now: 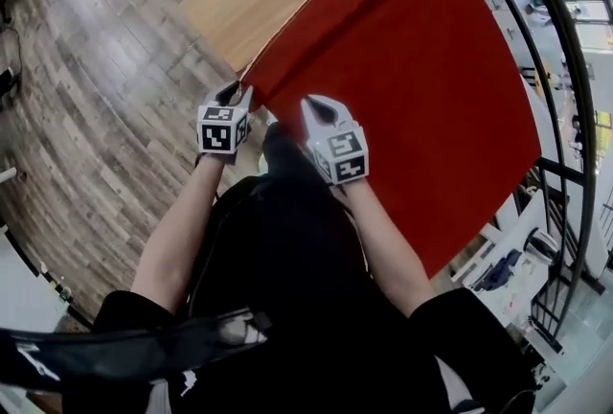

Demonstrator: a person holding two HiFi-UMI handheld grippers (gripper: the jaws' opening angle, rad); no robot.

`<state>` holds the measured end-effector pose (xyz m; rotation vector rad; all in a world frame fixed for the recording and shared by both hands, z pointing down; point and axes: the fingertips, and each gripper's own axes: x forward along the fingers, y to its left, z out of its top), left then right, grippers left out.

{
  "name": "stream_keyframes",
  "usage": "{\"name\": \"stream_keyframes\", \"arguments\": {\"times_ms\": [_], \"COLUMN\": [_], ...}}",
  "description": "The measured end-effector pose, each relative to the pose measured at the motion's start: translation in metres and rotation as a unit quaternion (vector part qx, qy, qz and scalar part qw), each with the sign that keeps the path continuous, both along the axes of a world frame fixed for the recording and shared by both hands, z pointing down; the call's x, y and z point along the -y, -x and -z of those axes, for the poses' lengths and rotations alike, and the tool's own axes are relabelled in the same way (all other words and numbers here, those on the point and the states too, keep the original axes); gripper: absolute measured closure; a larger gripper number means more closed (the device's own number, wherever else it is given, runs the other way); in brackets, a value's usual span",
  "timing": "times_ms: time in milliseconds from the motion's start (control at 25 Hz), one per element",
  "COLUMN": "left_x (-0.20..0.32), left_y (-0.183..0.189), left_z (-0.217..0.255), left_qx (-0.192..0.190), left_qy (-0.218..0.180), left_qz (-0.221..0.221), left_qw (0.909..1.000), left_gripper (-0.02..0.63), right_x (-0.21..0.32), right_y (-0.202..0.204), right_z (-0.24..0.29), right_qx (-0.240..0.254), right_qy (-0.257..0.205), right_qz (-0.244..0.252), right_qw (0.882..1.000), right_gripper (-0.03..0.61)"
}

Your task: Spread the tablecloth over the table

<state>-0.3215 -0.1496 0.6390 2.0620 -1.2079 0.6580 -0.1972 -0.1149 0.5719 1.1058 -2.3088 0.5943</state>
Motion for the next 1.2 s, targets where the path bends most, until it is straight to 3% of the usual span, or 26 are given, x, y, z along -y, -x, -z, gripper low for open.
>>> {"name": "stream_keyframes", "arguments": {"times_ms": [120,200,320,440,600,840,1080,1200], "left_x": [0.006,0.006,0.008,0.021,0.06,0.15,0.198,0.216], "left_y": [-0.005,-0.008,-0.008,0.007,0.047,0.109,0.136,0.161], "left_z": [0.0,-0.002,0.002,0.026,0.057,0.063,0.078,0.068], "left_qx": [-0.015,-0.018,-0.009,-0.005,0.044,0.129,0.102,0.096], "left_qy": [0.009,0.019,0.03,0.015,-0.038,-0.102,-0.129,-0.109], "left_qz": [0.003,-0.004,-0.03,-0.042,-0.047,-0.061,-0.095,-0.08], "left_qw": [0.9998,0.9996,0.9991,0.999,0.9972,0.9845,0.9819,0.9861], "left_gripper": [0.531,0.592,0.603,0.603,0.603,0.601,0.6,0.598], "right_x": [0.017,0.021,0.025,0.032,0.045,0.08,0.101,0.117], "right_y": [-0.001,-0.006,-0.011,-0.012,-0.01,0.003,0.001,0.001], "right_z": [-0.002,-0.009,-0.026,-0.036,-0.044,-0.055,-0.06,-0.061], "right_qx": [0.014,0.017,0.004,-0.011,-0.045,-0.123,-0.199,-0.216], "right_qy": [0.008,0.018,0.031,0.045,0.059,0.072,0.1,0.112], "right_qz": [0.004,0.005,0.018,0.023,0.007,-0.021,-0.074,-0.104], "right_qw": [1.0,1.0,0.999,0.999,0.997,0.99,0.972,0.964], "right_gripper": [0.572,0.572,0.572,0.572,0.571,0.571,0.569,0.569]}}
